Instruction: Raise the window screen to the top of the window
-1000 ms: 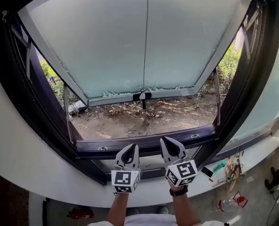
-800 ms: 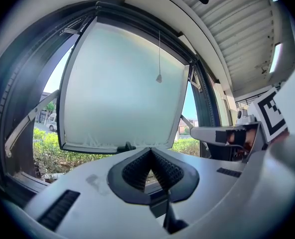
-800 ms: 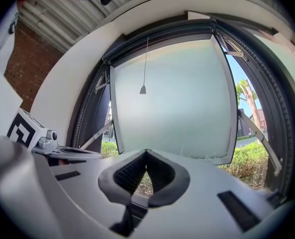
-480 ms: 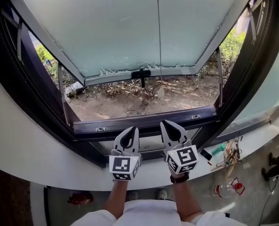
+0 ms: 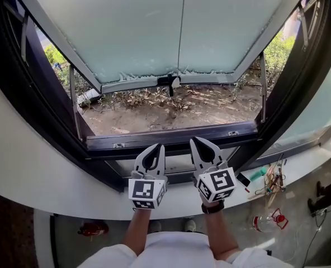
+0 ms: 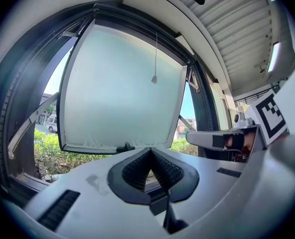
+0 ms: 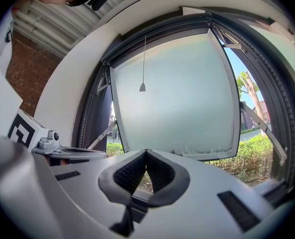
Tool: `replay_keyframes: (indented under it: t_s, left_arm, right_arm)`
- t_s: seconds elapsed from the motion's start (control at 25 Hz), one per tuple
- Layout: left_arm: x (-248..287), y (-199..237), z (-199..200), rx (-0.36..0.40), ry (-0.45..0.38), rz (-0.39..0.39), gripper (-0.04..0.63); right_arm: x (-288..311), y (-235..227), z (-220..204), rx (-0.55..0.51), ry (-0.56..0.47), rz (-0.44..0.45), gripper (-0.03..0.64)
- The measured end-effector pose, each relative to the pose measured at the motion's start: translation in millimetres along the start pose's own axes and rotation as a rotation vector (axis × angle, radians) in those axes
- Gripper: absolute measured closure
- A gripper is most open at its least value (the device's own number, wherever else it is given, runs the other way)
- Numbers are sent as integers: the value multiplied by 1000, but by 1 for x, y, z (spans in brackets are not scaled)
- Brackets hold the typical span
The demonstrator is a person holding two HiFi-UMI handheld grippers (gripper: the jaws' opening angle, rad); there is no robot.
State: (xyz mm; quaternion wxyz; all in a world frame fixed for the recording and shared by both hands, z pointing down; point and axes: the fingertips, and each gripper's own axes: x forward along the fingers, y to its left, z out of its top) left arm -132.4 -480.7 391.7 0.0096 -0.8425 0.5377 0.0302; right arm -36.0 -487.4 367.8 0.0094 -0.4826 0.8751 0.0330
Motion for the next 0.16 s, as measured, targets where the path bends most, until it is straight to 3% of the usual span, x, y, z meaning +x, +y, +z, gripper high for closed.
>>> replay_keyframes:
  t_s: [0.16]
  left_arm:
    - [0,-3,-2,3,1,-3,594]
  right_arm:
    - [-1,-1,1,1,-2,1,615]
